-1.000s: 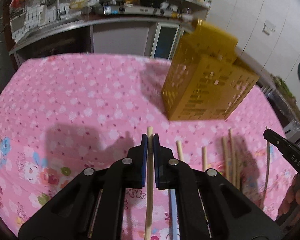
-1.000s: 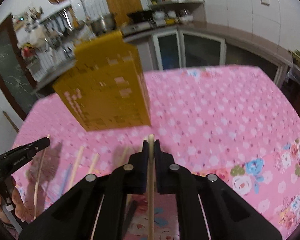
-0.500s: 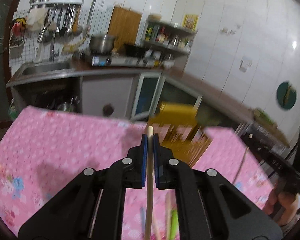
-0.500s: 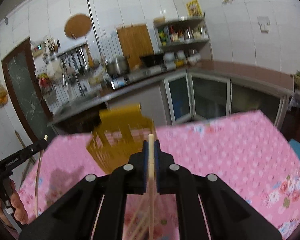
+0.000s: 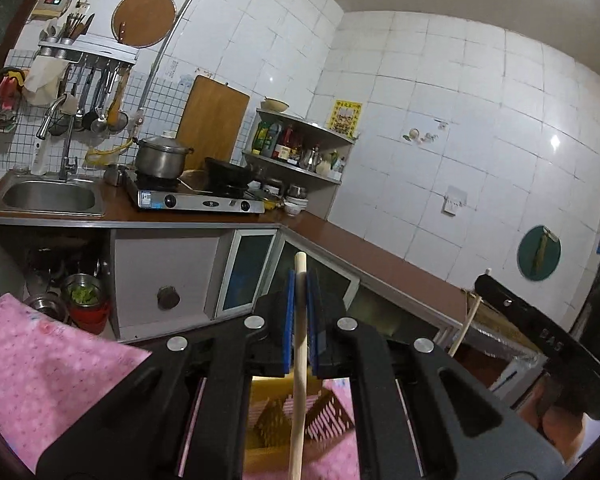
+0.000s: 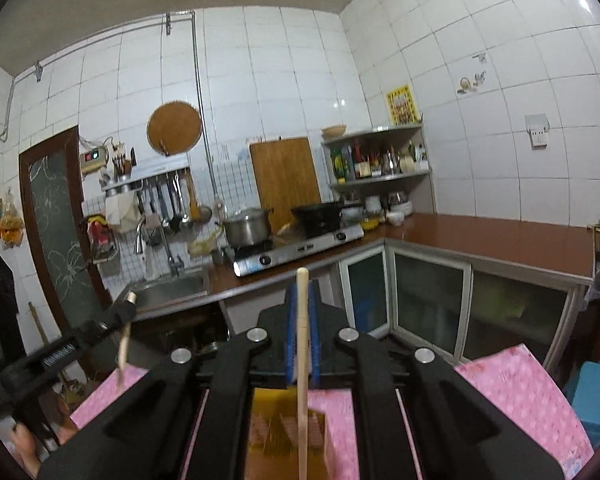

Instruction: Organize utensils

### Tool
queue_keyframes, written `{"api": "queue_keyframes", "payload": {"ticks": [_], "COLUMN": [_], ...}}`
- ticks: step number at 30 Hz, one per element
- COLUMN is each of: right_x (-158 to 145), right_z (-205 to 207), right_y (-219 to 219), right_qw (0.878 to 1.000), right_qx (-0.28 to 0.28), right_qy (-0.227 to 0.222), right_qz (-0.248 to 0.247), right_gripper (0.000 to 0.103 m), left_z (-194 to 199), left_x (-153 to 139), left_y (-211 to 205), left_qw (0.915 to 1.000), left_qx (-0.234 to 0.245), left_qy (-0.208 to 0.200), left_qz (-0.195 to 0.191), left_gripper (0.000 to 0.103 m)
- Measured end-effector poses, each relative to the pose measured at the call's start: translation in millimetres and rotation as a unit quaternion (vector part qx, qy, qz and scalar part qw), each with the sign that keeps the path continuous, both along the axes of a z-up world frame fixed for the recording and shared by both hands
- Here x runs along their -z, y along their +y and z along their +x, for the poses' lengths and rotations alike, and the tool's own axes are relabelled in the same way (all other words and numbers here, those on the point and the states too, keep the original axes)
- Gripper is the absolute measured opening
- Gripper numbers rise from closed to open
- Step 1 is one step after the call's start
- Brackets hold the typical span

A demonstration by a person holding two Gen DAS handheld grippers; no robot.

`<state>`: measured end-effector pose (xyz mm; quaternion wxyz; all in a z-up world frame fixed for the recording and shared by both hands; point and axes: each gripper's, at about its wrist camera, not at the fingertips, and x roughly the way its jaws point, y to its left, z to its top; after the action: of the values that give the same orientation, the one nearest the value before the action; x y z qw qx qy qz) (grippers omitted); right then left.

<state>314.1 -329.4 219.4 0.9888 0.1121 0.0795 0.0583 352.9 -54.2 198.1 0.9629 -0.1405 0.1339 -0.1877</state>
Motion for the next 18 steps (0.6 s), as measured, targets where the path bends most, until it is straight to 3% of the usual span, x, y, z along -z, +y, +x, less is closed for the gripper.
{"api": "queue_keyframes", "payload": {"ticks": [8, 18], "right_x": [13.2, 58.1], "right_z": [39.0, 70.1], "right_y": [5.2, 13.8], "right_qw": [1.0, 1.0], "right_qx": [0.01, -0.004], "right_qy": [-0.022, 0.007], "right_qz": [-0.01, -0.029], "right_gripper": [0.006, 0.006], "left_z": [55.1, 95.6], "left_x": [14.7, 52.6], "left_y": [-25.9, -41.2], "left_qw": [0.9987, 0.9964], "left_qx": [-0.039, -0.07], "left_qy": [-0.022, -0.04], "left_qz": [0.023, 0.027], "left_gripper": [0.004, 0.004]}}
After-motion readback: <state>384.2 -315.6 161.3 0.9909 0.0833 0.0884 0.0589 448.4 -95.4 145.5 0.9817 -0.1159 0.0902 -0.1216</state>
